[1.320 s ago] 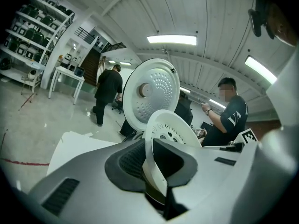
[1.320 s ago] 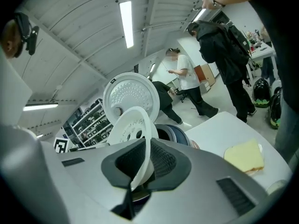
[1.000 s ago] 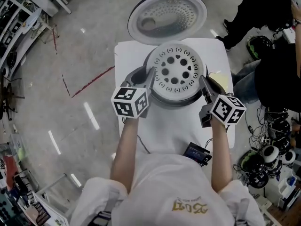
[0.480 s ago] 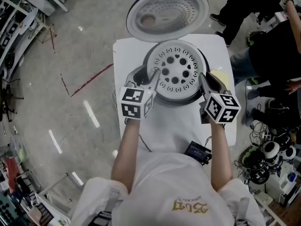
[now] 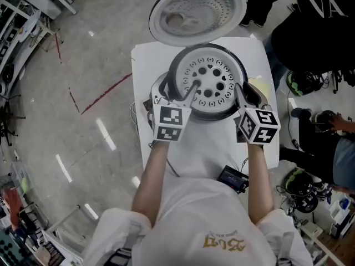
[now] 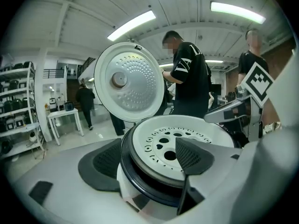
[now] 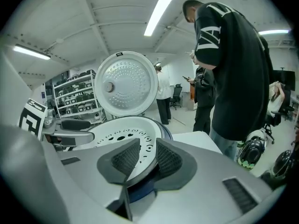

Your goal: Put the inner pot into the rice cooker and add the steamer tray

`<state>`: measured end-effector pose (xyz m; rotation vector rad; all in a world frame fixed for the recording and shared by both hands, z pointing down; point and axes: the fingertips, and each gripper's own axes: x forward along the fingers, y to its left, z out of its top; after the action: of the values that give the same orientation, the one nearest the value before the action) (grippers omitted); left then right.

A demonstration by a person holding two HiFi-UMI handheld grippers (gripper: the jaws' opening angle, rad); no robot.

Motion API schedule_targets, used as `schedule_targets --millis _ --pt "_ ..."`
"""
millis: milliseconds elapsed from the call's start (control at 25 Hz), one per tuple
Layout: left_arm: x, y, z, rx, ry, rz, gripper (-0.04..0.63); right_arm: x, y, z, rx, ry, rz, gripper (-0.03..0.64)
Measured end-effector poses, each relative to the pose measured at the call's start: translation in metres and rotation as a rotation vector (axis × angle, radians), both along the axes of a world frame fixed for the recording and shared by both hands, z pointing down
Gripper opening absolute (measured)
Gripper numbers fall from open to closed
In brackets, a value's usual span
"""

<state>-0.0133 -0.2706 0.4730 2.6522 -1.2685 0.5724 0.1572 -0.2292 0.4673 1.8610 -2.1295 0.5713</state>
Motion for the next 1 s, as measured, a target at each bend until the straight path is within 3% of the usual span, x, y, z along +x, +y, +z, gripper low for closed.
schedule_targets --millis 160,360,640,760,880,1000 --pt "-0.003 0.002 0.005 -0.009 0.022 0.008 0.366 0.002 0.005 -0.002 0.017 0.002 0.028 0.126" --pt "-0.005 0.016 -0.013 -0.001 0.106 -0.003 0.288 0.002 0.022 -0.016 0.066 -0.038 0.036 0.126" --pt "-0.015 0.054 -0.027 -0.012 0.199 -0.043 0.133 -0.018 0.061 -0.014 0.123 -0.188 -0.035 0.071" --pt "-0.009 0.084 -0.025 -0.064 0.237 -0.025 0.017 -0.015 0.086 -0.017 0.139 -0.240 -0.056 0.012" --pt "-0.005 0.106 -0.024 -0.112 0.269 -0.019 0.017 -0.012 0.104 -0.020 0.154 -0.271 -0.071 0.012" --pt "-0.009 0.120 -0.026 -0.107 0.281 -0.050 0.017 -0.012 0.117 -0.023 0.163 -0.273 -0.083 0.011"
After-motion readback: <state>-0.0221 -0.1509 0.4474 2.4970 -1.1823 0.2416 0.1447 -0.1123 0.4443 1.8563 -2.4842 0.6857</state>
